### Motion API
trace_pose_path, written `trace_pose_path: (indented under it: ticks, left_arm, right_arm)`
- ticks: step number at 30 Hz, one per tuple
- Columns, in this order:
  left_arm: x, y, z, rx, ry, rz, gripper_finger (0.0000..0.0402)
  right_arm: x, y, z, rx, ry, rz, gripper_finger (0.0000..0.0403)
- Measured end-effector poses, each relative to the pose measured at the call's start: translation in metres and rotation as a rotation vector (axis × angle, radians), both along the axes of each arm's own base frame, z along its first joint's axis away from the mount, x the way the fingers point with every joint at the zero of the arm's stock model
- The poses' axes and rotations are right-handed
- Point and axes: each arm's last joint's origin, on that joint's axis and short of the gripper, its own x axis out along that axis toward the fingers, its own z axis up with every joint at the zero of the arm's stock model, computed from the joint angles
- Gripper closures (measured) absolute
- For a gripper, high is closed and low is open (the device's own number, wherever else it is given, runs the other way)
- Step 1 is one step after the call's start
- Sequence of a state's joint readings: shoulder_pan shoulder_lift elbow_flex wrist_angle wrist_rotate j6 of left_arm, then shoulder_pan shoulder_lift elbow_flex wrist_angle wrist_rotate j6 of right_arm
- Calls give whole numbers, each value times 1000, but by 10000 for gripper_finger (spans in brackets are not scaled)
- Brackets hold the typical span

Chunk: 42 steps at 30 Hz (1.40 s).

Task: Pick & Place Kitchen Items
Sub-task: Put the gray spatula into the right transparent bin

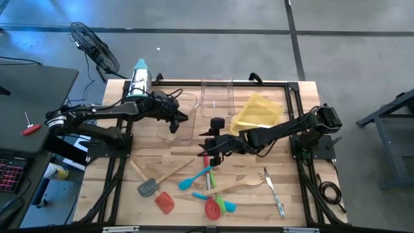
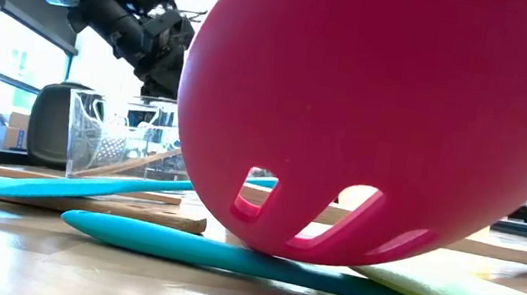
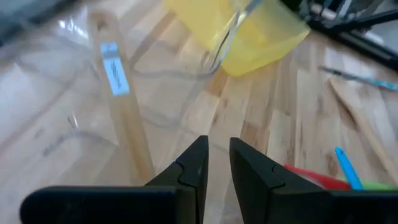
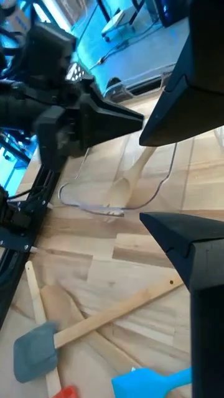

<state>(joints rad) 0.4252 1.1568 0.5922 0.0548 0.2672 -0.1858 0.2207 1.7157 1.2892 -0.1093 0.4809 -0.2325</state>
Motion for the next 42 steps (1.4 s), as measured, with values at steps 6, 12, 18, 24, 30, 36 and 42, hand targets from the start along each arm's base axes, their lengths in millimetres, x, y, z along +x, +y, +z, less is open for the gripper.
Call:
trace_pose_path:
  ticks: [6,12,18,24,30,36,42]
  left_arm:
    - [-16,-8,25,55,-97,-25,336]
    - [-43,-23,48,-3,-179,-105,336]
    - [-62,-35,57,-121,-207,-163,336]
    - [-68,-37,58,-134,-201,-153,336]
    - [-68,-37,52,-166,-143,-142,336]
    - [-69,-38,49,-66,-114,-199,336]
    - [-67,-37,56,-53,-181,-193,336]
  right_arm:
    - [-1,-3,0,-63,-5,-104,227]
    - [-2,-4,0,-65,3,-103,227]
    - [0,-8,-1,-54,7,-93,227]
    - [1,-14,-1,-14,7,-70,227]
    - [1,-14,-1,3,1,-77,227]
    - [1,-14,-1,4,1,-78,227]
    - [1,-14,-1,15,-4,-84,227]
